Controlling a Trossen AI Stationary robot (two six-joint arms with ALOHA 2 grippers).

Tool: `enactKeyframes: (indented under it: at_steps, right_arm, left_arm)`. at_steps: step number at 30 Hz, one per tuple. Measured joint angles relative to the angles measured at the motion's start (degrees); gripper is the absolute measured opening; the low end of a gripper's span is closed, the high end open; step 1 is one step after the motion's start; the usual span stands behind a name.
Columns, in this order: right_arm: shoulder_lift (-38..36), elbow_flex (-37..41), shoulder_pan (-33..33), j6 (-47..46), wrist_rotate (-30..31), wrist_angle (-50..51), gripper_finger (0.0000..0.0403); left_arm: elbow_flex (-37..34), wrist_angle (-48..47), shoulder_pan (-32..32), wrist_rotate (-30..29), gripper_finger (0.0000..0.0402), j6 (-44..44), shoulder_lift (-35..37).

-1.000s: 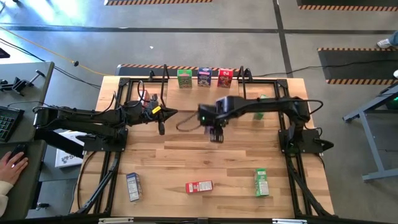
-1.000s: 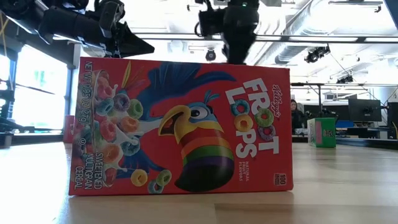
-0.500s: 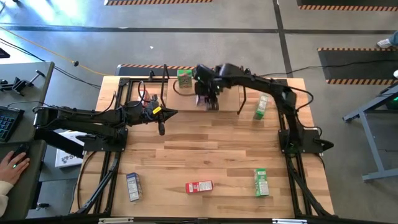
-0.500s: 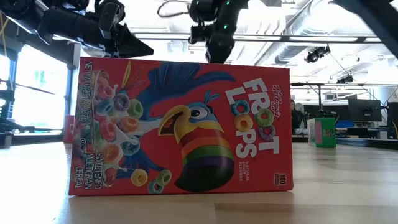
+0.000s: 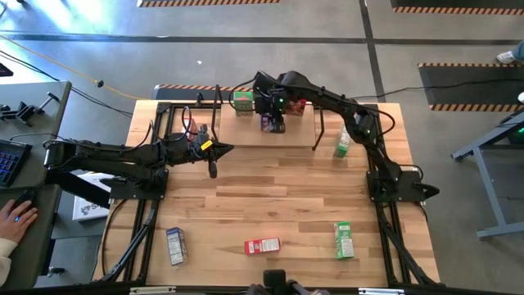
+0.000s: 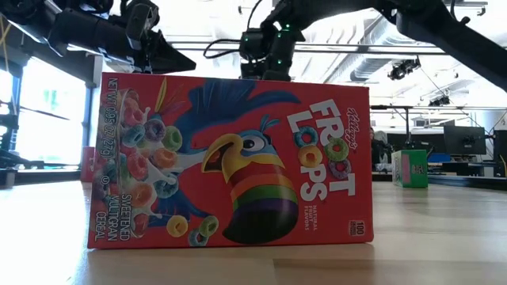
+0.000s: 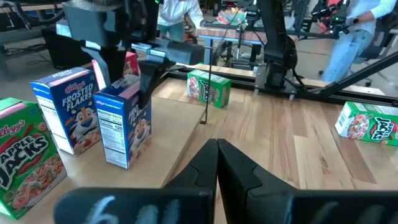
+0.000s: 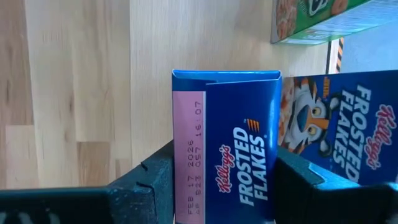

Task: Stack cereal on shelf
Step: Put the right blue cereal box on the shelf aligned with the blue cereal box

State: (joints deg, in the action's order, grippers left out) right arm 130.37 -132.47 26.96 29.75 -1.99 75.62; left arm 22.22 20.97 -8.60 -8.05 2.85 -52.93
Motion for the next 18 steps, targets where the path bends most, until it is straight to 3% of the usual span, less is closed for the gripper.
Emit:
enactKeyframes:
  at_steps: [6, 18]
  right_arm:
    - [0.0, 0.1, -0.8, -0.1, 1.7, -2.7, 0.0182]
    - [0.0, 0.2, -1.4, -0.8, 3.9, -3.0, 0.0231]
  left_arm:
    - [0.0, 0.0, 0.0, 0.0, 0.0, 0.0, 0.0]
    - [0.0, -0.2, 0.0, 0.0, 0.0, 0.1, 0.0]
